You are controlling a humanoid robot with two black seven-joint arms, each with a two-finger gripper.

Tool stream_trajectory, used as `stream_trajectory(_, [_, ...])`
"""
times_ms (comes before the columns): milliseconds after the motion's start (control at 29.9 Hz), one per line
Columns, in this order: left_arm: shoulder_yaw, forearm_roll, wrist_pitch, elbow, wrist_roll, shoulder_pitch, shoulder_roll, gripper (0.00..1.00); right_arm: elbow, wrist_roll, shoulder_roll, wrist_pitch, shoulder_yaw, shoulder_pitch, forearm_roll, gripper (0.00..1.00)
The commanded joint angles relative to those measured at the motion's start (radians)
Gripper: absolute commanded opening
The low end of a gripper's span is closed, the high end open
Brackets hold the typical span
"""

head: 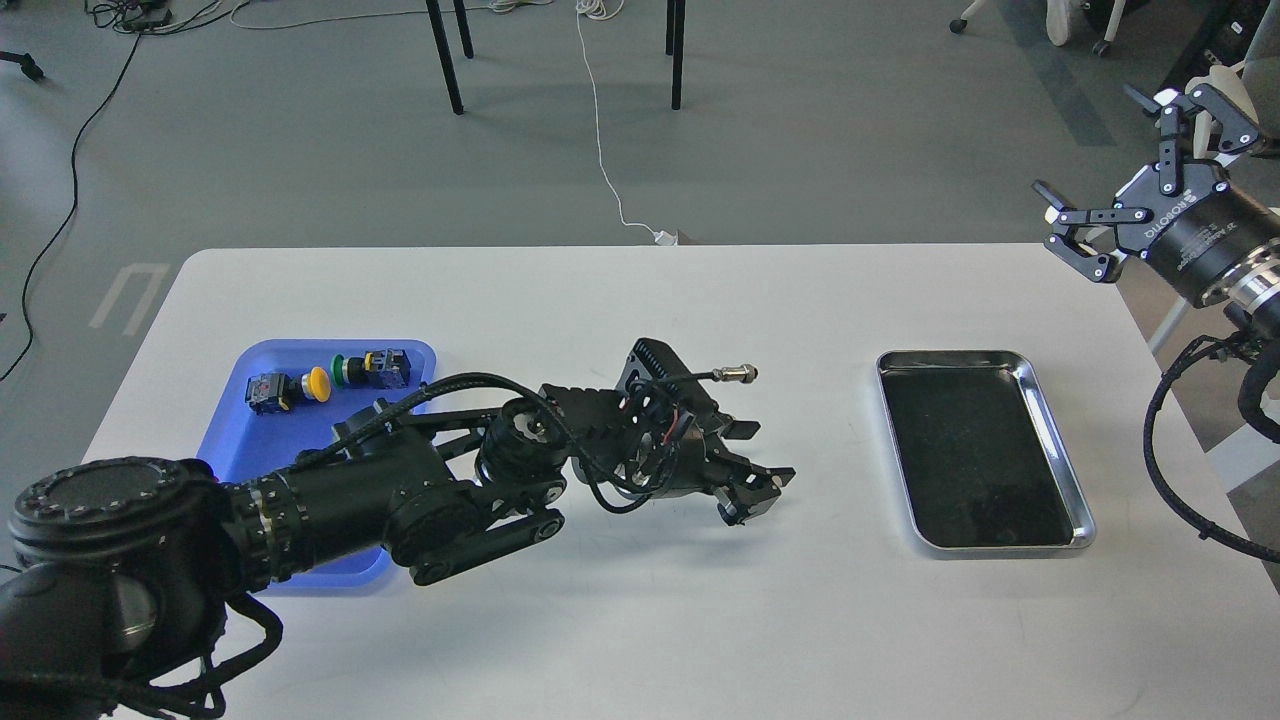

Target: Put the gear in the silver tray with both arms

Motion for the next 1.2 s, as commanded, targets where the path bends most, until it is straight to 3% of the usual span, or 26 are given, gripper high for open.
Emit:
stream_trajectory(0, [-0.13,-0.217,-0.004,-0.055,-0.004,-0.004,0.09,0.94,-0.002,-0.004,0.0,-0.002,-0.009,0.061,-0.051,1.0])
stream_trajectory(268, [-0.443,-0.752,-0.035,-0.095,-0.013,0.019,0.316,0.97,0.019,-0.005,0.011,-0.007,-0.066,0.225,-0.327,1.0])
stream_trajectory(502, [-0.503,-1.436,-0.101,-0.081,-0.013,0.083,0.519,0.98,0.022,-0.001,0.039,-0.004,-0.492,0.58,-0.373,1.0])
stream_trajectory(636, [-0.504,-1.717,-0.104,-0.044,-0.013,0.105,0.589,0.98,0.042,0.022,0.15,0.0,-0.71,0.756,-0.469,0.98])
stream_trajectory(803, [-0.544,-1.877,-0.108,0.003,-0.011,0.155,0.621,0.98,0.088,0.033,0.284,-0.007,-0.931,0.903,-0.693,0.98])
stream_trajectory(1037, [-0.592,-1.949,-0.135,0.062,-0.013,0.187,0.62,0.98,0.114,0.035,0.517,-0.033,-1.193,0.991,-0.908,0.94])
stream_trajectory(1171, [-0.593,-1.955,-0.133,0.062,-0.015,0.2,0.622,0.98,0.123,0.057,0.652,-0.056,-1.34,1.01,-1.049,0.91])
